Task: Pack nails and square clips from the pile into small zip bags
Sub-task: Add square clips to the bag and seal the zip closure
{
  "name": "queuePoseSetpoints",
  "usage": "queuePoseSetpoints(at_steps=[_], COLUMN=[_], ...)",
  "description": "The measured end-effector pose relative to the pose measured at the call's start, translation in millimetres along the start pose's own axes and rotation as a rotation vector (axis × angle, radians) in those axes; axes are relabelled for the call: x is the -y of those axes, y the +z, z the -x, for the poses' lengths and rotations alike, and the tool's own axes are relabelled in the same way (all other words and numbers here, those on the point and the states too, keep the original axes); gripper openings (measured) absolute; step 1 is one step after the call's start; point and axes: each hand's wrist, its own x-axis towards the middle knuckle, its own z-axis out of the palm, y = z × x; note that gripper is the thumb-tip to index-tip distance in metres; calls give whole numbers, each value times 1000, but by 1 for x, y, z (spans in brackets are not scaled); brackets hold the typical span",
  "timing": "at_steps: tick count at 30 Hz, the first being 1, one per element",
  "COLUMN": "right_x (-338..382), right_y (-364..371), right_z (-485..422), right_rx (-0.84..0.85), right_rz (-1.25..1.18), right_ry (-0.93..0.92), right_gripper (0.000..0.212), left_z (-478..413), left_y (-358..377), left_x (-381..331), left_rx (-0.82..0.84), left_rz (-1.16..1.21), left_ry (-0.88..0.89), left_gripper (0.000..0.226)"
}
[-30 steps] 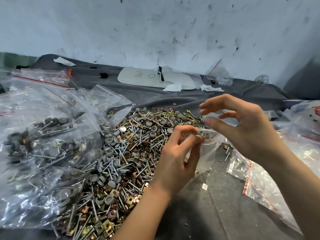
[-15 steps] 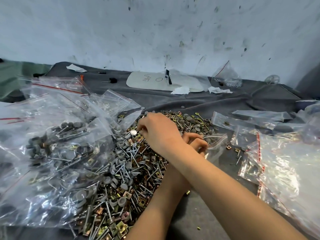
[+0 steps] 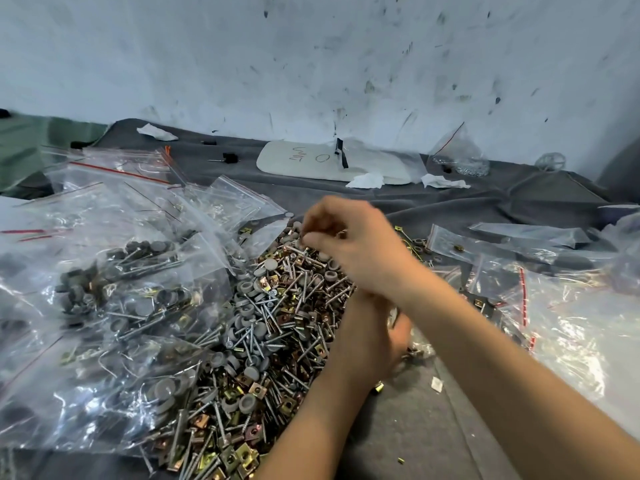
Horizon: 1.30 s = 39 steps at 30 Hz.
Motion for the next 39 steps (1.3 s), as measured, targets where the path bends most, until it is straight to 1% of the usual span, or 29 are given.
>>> queuePoseSetpoints(at_steps=[1, 4, 6, 7, 11, 13, 14, 15, 17, 18, 19, 20, 21, 23, 25, 26, 28, 30, 32, 34, 37, 38, 39], right_x=[0, -8, -17, -21, -40, -42, -43, -45, -53, -62, -74, -90, -108, -143, -171, -181, -193, -195, -193, -189, -182, -179, -176], right_y=[-12, -44, -64, -74, -93, -93, -93, -95, -102, -107, -109, -112, -111, -104, -93, -88, -80, -75, -72, -72, -71, -71, -71], right_z=[4, 18, 27, 33, 56, 64, 66, 68, 67, 65, 62, 59, 57, 60, 68, 73, 77, 77, 74, 72, 72, 73, 74], right_rx=[-11, -20, -49, -56, -41, -28, -34, -63, -198, -285, -348, -366, -337, -204, -89, -67, -103, -168, -183, -149, -48, -39, -58], right_rz=[-39, -95, -77, -23, 323, 421, 427, 396, 263, 229, 246, 312, 391, 530, 622, 653, 700, 742, 761, 817, 999, 1025, 1001], right_ry=[-5, -14, -22, -33, -68, -97, -117, -129, -99, -52, 18, 121, 245, 461, 539, 547, 530, 501, 491, 481, 393, 366, 342], right_gripper=[10, 14, 17, 18, 22, 19, 16, 14, 14, 14, 14, 13, 12, 12, 18, 21, 24, 22, 16, 11, 18, 19, 18], left_z=[0, -1, -1, -2, -2, -1, 0, 0, 1, 0, 0, -1, -1, -1, -1, -1, -1, -1, -1, 0, 0, 0, 0], left_y=[2, 4, 6, 6, 5, 4, 3, 4, 2, 2, 2, 2, 2, 3, 3, 3, 3, 4, 3, 4, 3, 4, 4], left_x=[1, 1, 2, 1, -2, -4, -4, -5, -6, -6, -6, -7, -7, -8, -9, -8, -8, -8, -8, -7, -6, -6, -7], left_rx=[-10, -41, -64, -80, -123, -131, -135, -144, -165, -178, -191, -201, -208, -212, -210, -210, -209, -204, -201, -196, -189, -185, -183], left_rz=[-7, -12, -8, -15, -20, -4, 2, 9, 30, 40, 44, 47, 48, 57, 67, 71, 76, 73, 65, 61, 55, 56, 56], left_ry=[-18, 10, 9, 11, 27, 45, 48, 48, 31, 27, 28, 30, 35, 46, 45, 42, 38, 31, 27, 25, 20, 19, 21], left_gripper=[26, 16, 11, 10, 10, 12, 12, 12, 12, 12, 13, 13, 13, 13, 12, 12, 13, 13, 12, 12, 13, 13, 13])
